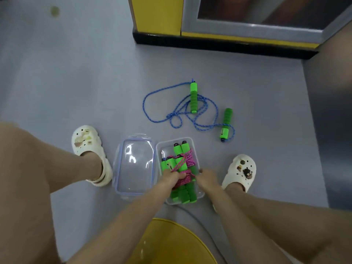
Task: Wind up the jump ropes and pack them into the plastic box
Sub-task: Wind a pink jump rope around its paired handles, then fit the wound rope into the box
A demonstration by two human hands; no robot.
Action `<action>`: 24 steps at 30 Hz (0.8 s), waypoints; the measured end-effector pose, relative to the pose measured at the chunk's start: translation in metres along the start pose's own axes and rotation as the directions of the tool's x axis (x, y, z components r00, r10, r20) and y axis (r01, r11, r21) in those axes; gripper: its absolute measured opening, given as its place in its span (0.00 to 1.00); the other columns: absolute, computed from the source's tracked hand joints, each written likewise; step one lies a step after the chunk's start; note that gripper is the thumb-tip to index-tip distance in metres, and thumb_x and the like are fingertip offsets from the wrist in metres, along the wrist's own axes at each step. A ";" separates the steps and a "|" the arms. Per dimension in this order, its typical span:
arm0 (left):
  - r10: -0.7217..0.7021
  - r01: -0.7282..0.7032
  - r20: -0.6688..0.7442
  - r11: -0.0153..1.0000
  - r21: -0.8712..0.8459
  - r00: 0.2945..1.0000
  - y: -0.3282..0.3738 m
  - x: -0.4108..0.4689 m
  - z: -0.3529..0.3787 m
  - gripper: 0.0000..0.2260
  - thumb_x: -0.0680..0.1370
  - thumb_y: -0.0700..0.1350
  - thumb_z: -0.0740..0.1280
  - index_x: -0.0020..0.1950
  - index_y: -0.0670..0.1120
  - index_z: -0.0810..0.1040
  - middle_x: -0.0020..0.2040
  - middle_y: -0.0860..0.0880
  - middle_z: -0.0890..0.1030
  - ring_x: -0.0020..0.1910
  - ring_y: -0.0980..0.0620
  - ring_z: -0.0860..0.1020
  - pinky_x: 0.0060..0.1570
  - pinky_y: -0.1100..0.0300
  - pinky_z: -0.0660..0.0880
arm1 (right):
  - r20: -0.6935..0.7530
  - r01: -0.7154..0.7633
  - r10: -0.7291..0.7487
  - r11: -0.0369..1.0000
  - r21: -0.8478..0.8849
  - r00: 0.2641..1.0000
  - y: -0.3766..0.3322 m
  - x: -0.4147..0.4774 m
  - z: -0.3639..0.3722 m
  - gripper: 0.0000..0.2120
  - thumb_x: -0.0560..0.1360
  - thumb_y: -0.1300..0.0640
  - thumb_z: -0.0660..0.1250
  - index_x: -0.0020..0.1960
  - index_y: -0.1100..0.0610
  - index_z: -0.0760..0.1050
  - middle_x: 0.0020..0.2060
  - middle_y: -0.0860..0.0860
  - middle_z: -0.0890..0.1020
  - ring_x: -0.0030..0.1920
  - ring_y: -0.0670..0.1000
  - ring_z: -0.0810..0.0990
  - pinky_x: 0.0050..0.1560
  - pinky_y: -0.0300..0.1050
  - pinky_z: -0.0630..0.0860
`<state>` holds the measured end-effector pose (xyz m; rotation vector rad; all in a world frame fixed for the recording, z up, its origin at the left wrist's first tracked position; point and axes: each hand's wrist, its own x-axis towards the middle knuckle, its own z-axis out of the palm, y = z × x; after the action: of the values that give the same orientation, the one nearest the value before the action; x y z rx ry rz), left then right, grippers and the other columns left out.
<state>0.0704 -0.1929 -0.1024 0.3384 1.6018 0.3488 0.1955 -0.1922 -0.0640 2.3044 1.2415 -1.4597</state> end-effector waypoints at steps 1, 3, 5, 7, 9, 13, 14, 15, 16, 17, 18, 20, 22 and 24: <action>-0.010 0.011 0.013 0.999 -0.030 1.000 -0.007 0.006 0.007 0.11 0.71 0.33 0.72 0.51 0.40 0.78 0.49 0.42 0.82 0.45 0.45 0.79 0.49 0.54 0.77 | -0.053 -0.025 0.026 0.999 0.031 0.998 0.004 0.008 0.005 0.12 0.76 0.60 0.63 0.56 0.65 0.77 0.55 0.62 0.80 0.56 0.60 0.79 0.54 0.48 0.73; -0.007 0.008 0.016 0.996 -0.085 1.000 -0.018 0.015 0.020 0.13 0.68 0.33 0.73 0.51 0.41 0.78 0.51 0.40 0.82 0.45 0.43 0.81 0.52 0.49 0.78 | -0.074 -0.049 0.054 0.996 0.070 0.996 0.009 0.021 0.011 0.13 0.74 0.61 0.65 0.56 0.64 0.76 0.55 0.62 0.80 0.56 0.60 0.79 0.54 0.49 0.74; 0.021 -0.023 -0.012 0.993 -0.112 1.000 -0.026 0.025 0.031 0.13 0.68 0.32 0.73 0.49 0.43 0.77 0.47 0.41 0.83 0.47 0.42 0.81 0.53 0.48 0.78 | -0.067 -0.035 0.037 0.999 0.042 0.997 0.011 0.025 0.014 0.13 0.74 0.61 0.63 0.58 0.63 0.75 0.56 0.62 0.79 0.58 0.60 0.78 0.55 0.49 0.73; 0.059 -0.062 -0.025 0.987 -0.145 0.998 -0.025 0.025 0.037 0.11 0.71 0.30 0.70 0.47 0.44 0.75 0.44 0.44 0.81 0.46 0.43 0.80 0.48 0.54 0.78 | -0.143 -0.014 0.011 1.000 -0.018 0.990 0.015 0.025 0.014 0.15 0.75 0.62 0.61 0.61 0.62 0.74 0.57 0.62 0.79 0.59 0.61 0.76 0.57 0.50 0.72; 0.101 -0.105 -0.034 0.977 -0.183 0.994 -0.022 0.024 0.040 0.11 0.73 0.29 0.68 0.50 0.43 0.74 0.44 0.45 0.80 0.43 0.46 0.79 0.42 0.59 0.78 | -0.242 0.019 -0.020 1.000 -0.007 0.970 0.019 0.023 0.013 0.14 0.75 0.63 0.62 0.60 0.62 0.73 0.55 0.62 0.79 0.57 0.62 0.77 0.55 0.51 0.72; 0.154 -0.172 -0.105 0.965 -0.196 0.982 -0.022 0.030 0.037 0.18 0.73 0.30 0.69 0.59 0.40 0.70 0.54 0.41 0.80 0.52 0.43 0.79 0.55 0.50 0.77 | -0.244 0.073 -0.078 0.997 -0.029 0.967 0.016 0.020 0.018 0.10 0.76 0.62 0.63 0.55 0.62 0.78 0.52 0.61 0.81 0.55 0.61 0.78 0.52 0.49 0.71; 0.157 -0.169 -0.090 0.975 -0.147 0.983 -0.022 0.032 0.037 0.18 0.72 0.32 0.70 0.59 0.40 0.70 0.54 0.41 0.80 0.54 0.42 0.79 0.56 0.49 0.76 | -0.234 0.079 -0.084 0.996 -0.030 0.969 0.016 0.020 0.020 0.10 0.76 0.61 0.62 0.54 0.62 0.79 0.52 0.61 0.82 0.54 0.61 0.79 0.51 0.49 0.72; 0.155 -0.159 -0.062 0.985 -0.070 0.986 -0.022 0.032 0.036 0.17 0.72 0.35 0.72 0.58 0.40 0.70 0.54 0.41 0.80 0.54 0.42 0.79 0.55 0.51 0.76 | -0.234 0.083 -0.085 0.996 -0.021 0.969 0.016 0.019 0.021 0.10 0.76 0.61 0.62 0.53 0.62 0.79 0.51 0.61 0.82 0.53 0.61 0.79 0.50 0.49 0.72; 0.147 -0.146 -0.034 0.989 0.028 0.989 -0.023 0.033 0.035 0.17 0.73 0.38 0.73 0.57 0.41 0.71 0.53 0.42 0.80 0.54 0.43 0.79 0.54 0.53 0.76 | -0.233 0.081 -0.081 0.997 -0.010 0.969 0.017 0.019 0.022 0.10 0.76 0.61 0.61 0.53 0.62 0.79 0.50 0.61 0.82 0.52 0.61 0.80 0.48 0.49 0.73; 0.142 -0.139 -0.012 0.982 0.132 0.990 -0.023 0.033 0.033 0.16 0.73 0.42 0.73 0.56 0.42 0.71 0.52 0.44 0.80 0.53 0.44 0.79 0.53 0.56 0.75 | -0.232 0.079 -0.076 0.997 0.002 0.970 0.020 0.019 0.023 0.11 0.76 0.62 0.61 0.52 0.62 0.80 0.49 0.61 0.82 0.51 0.61 0.80 0.47 0.48 0.73; 0.147 -0.143 -0.002 0.963 0.230 0.989 -0.024 0.034 0.032 0.17 0.73 0.46 0.73 0.56 0.42 0.71 0.52 0.45 0.79 0.52 0.46 0.78 0.53 0.56 0.74 | -0.226 0.073 -0.069 0.997 0.012 0.972 0.022 0.019 0.024 0.11 0.76 0.63 0.61 0.52 0.62 0.80 0.49 0.62 0.82 0.51 0.61 0.80 0.46 0.48 0.73; 0.169 -0.154 -0.001 0.900 0.408 0.986 -0.026 0.036 0.031 0.20 0.73 0.53 0.72 0.56 0.42 0.72 0.52 0.45 0.80 0.52 0.46 0.78 0.54 0.53 0.74 | -0.212 0.063 -0.060 0.998 0.008 0.975 0.025 0.021 0.026 0.11 0.76 0.62 0.60 0.52 0.63 0.80 0.49 0.62 0.82 0.50 0.61 0.80 0.46 0.49 0.74; 0.224 -0.174 -0.022 0.809 0.561 0.974 -0.025 0.037 0.031 0.23 0.72 0.57 0.72 0.56 0.41 0.73 0.53 0.44 0.78 0.52 0.45 0.77 0.54 0.49 0.75 | -0.201 0.054 -0.057 0.998 -0.021 0.978 0.024 0.023 0.027 0.11 0.77 0.61 0.60 0.53 0.64 0.79 0.51 0.63 0.80 0.51 0.61 0.79 0.49 0.49 0.74; 0.313 -0.214 -0.034 0.721 0.659 0.949 -0.026 0.033 0.033 0.25 0.72 0.55 0.72 0.59 0.39 0.71 0.56 0.43 0.73 0.56 0.44 0.73 0.57 0.49 0.72 | -0.174 0.055 -0.068 0.995 -0.079 0.982 0.022 0.025 0.029 0.12 0.76 0.60 0.61 0.55 0.64 0.77 0.54 0.61 0.77 0.54 0.60 0.78 0.51 0.49 0.74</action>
<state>0.1010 -0.2016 -0.1448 1.1153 1.7865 0.0097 0.1961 -0.2073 -0.1058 2.4104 1.3990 -1.2261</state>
